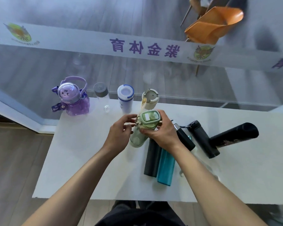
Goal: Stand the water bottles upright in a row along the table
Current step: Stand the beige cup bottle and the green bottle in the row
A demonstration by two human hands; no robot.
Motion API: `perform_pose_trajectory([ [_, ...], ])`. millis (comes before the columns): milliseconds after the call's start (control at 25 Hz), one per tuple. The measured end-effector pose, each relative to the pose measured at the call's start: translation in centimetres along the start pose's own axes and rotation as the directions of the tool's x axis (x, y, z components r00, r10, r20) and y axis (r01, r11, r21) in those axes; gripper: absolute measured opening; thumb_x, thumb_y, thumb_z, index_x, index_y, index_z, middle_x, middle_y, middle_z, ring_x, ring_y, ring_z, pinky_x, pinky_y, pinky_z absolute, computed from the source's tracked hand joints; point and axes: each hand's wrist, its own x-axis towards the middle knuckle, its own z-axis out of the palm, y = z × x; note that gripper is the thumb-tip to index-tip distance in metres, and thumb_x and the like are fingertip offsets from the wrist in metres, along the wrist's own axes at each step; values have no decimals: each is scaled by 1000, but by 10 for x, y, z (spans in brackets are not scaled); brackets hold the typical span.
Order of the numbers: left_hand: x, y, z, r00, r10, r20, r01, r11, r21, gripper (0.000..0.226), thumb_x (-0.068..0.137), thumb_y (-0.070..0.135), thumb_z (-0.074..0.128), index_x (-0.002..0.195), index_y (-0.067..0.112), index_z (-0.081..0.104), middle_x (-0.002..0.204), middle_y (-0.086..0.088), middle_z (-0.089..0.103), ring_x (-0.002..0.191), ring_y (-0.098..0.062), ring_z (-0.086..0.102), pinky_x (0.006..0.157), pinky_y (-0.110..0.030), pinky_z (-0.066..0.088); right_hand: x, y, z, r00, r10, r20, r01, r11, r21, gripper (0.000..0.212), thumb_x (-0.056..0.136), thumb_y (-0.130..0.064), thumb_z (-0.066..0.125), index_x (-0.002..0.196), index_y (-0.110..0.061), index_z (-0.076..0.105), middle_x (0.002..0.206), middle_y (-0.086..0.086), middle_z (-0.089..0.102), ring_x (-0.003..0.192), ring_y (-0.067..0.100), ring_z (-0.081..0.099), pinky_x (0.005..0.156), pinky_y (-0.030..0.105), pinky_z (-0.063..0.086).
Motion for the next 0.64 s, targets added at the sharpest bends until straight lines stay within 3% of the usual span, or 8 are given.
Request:
perform_pose_trajectory([
  [160, 20, 31, 15, 988, 107, 112, -108, 994, 2, 57, 90, -6, 36, 122, 32, 64, 115, 20, 69, 104, -1, 67, 93, -31, 55, 9, -16, -37, 993, -14, -120, 25, 996, 88, 63, 62, -17, 95, 110, -36, 60, 107, -10, 72, 101, 7, 68, 89, 33, 59],
  [280, 31, 51, 37, 966, 182, 186, -185, 983, -4, 61, 90, -12, 34, 130, 26, 59, 117, 20, 66, 103, 10, 62, 90, -13, 49, 15, -21, -67, 983, -60, -176, 70, 996, 52, 67, 63, -18, 95, 119, -24, 59, 110, -5, 72, 101, 7, 69, 90, 30, 58],
  [360, 41, 61, 51, 954, 203, 221, -211, 977, 11, 63, 89, -12, 34, 133, 26, 56, 120, 17, 64, 102, 12, 61, 87, -9, 47, 24, -20, -85, 975, -89, -202, 98, 995, 34, 72, 63, -18, 96, 124, -17, 57, 113, 0, 72, 103, 13, 70, 93, 33, 57],
  [520, 74, 76, 79, 951, 159, 265, -194, 975, 111, 69, 88, -8, 33, 136, 37, 51, 131, 13, 63, 109, -6, 61, 98, -29, 50, 55, -9, -118, 972, -114, -204, 117, 993, 5, 70, 63, -21, 95, 122, -23, 56, 112, -2, 70, 100, 6, 68, 89, 27, 57],
  [640, 95, 80, 100, 960, 88, 264, -139, 974, 182, 71, 82, -3, 33, 134, 43, 50, 132, 16, 63, 117, -8, 59, 104, -39, 49, 81, 9, -136, 978, -109, -178, 111, 994, 1, 68, 63, -21, 94, 119, -31, 55, 113, -4, 69, 101, 8, 67, 93, 38, 58],
])
